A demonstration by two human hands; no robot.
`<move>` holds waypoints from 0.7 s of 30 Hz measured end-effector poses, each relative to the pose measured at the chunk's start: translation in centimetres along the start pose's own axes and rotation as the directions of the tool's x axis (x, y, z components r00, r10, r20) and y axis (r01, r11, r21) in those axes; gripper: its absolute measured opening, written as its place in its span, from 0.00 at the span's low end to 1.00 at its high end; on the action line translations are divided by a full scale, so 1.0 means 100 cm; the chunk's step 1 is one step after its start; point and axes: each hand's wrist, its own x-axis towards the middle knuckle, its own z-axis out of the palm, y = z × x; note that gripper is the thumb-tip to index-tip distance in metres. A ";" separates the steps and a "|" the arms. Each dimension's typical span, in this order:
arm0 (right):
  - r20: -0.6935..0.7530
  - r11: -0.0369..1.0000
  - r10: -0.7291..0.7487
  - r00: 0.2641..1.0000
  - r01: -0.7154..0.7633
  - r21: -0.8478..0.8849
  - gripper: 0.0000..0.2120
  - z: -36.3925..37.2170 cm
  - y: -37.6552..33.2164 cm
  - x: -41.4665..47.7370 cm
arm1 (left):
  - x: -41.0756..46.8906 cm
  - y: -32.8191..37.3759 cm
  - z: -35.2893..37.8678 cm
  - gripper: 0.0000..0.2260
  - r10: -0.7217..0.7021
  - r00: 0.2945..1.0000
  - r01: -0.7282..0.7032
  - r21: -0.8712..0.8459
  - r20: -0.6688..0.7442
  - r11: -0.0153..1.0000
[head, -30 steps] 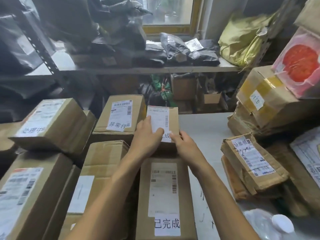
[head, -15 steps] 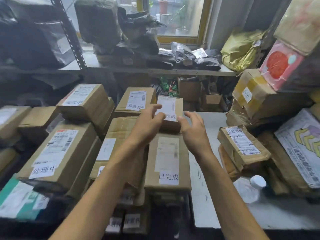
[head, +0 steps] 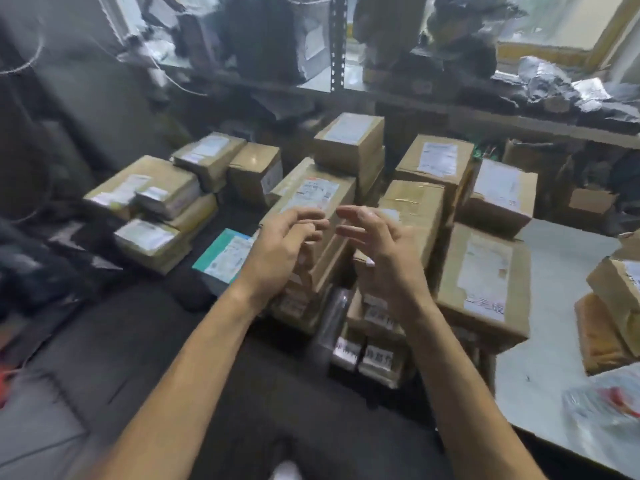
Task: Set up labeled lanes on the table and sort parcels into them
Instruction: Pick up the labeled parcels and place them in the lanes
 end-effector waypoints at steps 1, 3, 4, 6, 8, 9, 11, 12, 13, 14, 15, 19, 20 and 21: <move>0.032 1.000 0.008 0.999 -0.008 0.021 0.13 0.019 0.001 0.002 | -0.004 -0.006 -0.018 0.10 0.008 1.000 -0.008 0.002 0.003 1.000; 0.099 0.999 0.023 0.995 -0.027 0.043 0.13 0.058 0.004 0.008 | -0.008 -0.020 -0.055 0.11 0.002 0.999 -0.002 -0.014 -0.035 1.000; 0.126 0.999 0.027 0.992 -0.033 0.044 0.13 0.078 0.007 0.012 | -0.008 -0.027 -0.075 0.11 -0.009 0.998 0.007 -0.034 -0.063 0.999; 0.159 0.999 0.022 0.987 -0.028 0.036 0.14 0.118 0.012 0.025 | -0.005 -0.039 -0.116 0.12 -0.027 0.994 0.018 -0.083 -0.110 0.996; 0.169 0.999 0.025 0.985 -0.030 0.023 0.13 0.161 0.021 0.042 | 0.002 -0.051 -0.161 0.11 -0.042 0.988 0.025 -0.117 -0.147 0.993; 0.166 0.999 0.027 0.986 -0.032 0.025 0.13 0.182 0.027 0.051 | 0.007 -0.058 -0.183 0.11 -0.051 0.985 0.030 -0.124 -0.167 0.992; 0.172 0.998 0.038 0.984 -0.046 0.039 0.13 0.222 0.038 0.069 | 0.019 -0.072 -0.226 0.11 -0.071 0.975 0.038 -0.157 -0.212 0.987; 0.170 0.997 0.054 0.984 -0.063 0.050 0.13 0.242 0.044 0.077 | 0.026 -0.079 -0.246 0.11 -0.085 0.971 0.049 -0.161 -0.224 0.986; 0.169 0.994 0.077 0.983 -0.088 0.059 0.14 0.260 0.050 0.084 | 0.034 -0.084 -0.265 0.11 -0.097 0.969 0.064 -0.151 -0.226 0.987; 0.172 0.990 0.109 0.979 -0.122 0.067 0.14 0.278 0.056 0.091 | 0.041 -0.089 -0.282 0.12 -0.108 0.968 0.076 -0.146 -0.226 0.986; 0.176 0.984 0.145 0.974 -0.160 0.075 0.13 0.294 0.061 0.098 | 0.049 -0.094 -0.298 0.12 -0.118 0.966 0.085 -0.146 -0.232 0.986; 0.199 0.960 0.257 0.946 -0.274 0.062 0.12 0.346 0.087 0.136 | 0.091 -0.110 -0.349 0.11 -0.156 0.958 0.118 -0.165 -0.240 0.979; 0.191 0.955 0.277 0.942 -0.291 0.049 0.12 0.356 0.094 0.150 | 0.104 -0.116 -0.359 0.11 -0.166 0.958 0.130 -0.165 -0.234 0.978; 0.174 0.952 0.295 0.939 -0.306 0.034 0.12 0.365 0.102 0.164 | 0.118 -0.121 -0.368 0.12 -0.182 0.956 0.147 -0.162 -0.230 0.976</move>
